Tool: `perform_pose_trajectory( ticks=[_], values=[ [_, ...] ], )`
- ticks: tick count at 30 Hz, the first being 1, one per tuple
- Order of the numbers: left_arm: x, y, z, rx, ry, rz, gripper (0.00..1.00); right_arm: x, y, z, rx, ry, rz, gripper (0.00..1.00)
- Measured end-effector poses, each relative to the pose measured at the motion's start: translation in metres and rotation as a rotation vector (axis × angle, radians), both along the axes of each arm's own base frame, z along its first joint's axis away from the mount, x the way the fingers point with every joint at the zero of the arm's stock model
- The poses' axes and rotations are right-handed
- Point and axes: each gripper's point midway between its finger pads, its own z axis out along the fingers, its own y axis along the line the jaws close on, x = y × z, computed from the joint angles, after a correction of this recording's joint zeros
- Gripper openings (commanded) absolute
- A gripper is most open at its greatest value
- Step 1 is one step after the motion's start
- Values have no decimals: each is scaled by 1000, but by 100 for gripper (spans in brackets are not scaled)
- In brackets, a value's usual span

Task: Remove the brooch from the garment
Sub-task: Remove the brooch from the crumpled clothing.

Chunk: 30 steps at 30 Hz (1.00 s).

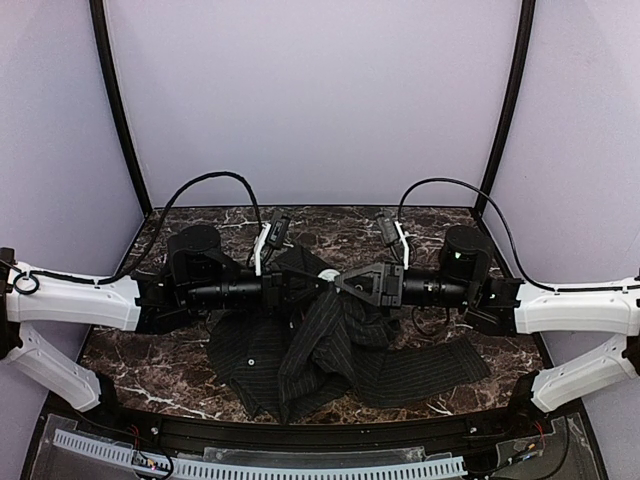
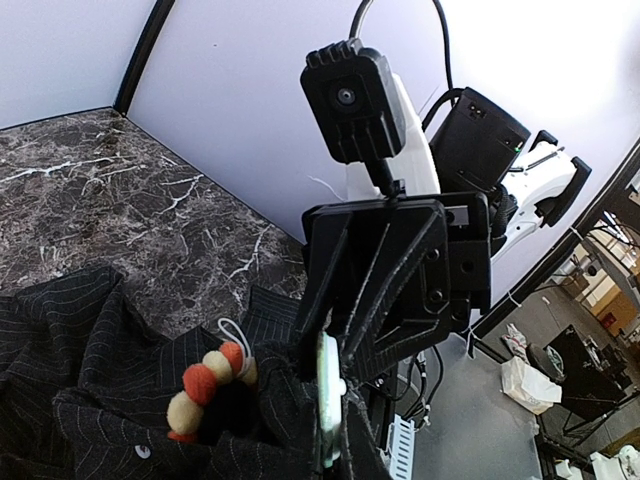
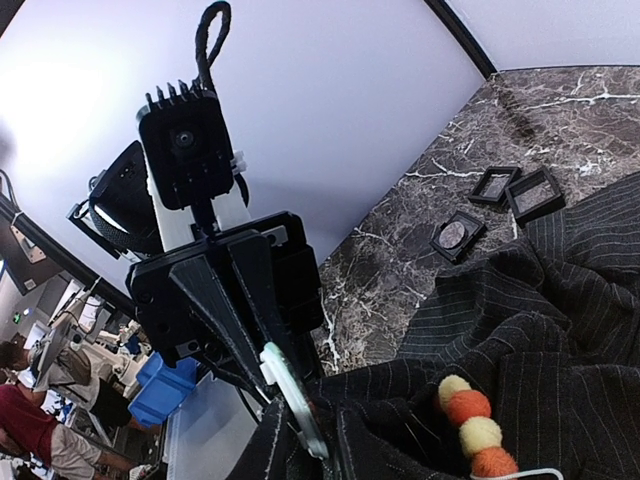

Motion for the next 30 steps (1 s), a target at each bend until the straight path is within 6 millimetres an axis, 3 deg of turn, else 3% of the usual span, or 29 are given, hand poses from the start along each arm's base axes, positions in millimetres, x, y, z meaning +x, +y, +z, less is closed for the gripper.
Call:
perform_pose_trajectory(
  ticks=[4,6,8,10,12,16,17,19,21,25,30],
  values=[
    [1,0,0,0,4,3,2,-1,1,1,6,4,10,0],
    [2,1,-1,-2,16,9,14,-1,1,2,10,-7,14,0],
    [3,1,-1,-2,19,13,38,-2,1,3,14,-10,16,0],
    [3,2,-2,3,10,14,55,-2,1,4,15,-6,15,0],
    [2,2,-3,1,18,14,67,0,1,2,12,1,6,0],
    [1,3,-12,20,26,15,73,1,0,2,13,4,0,0],
    [0,4,-15,27,31,15,73,1,0,2,13,4,-1,0],
    [0,3,-20,38,39,14,62,1,0,2,13,5,-5,0],
    [0,2,-25,52,49,12,38,2,0,2,12,6,-10,0],
    [0,0,-39,86,69,6,7,3,0,0,4,12,-17,0],
    [1,-1,-40,87,63,18,1,5,-2,-3,-8,18,-34,0]
  ],
)
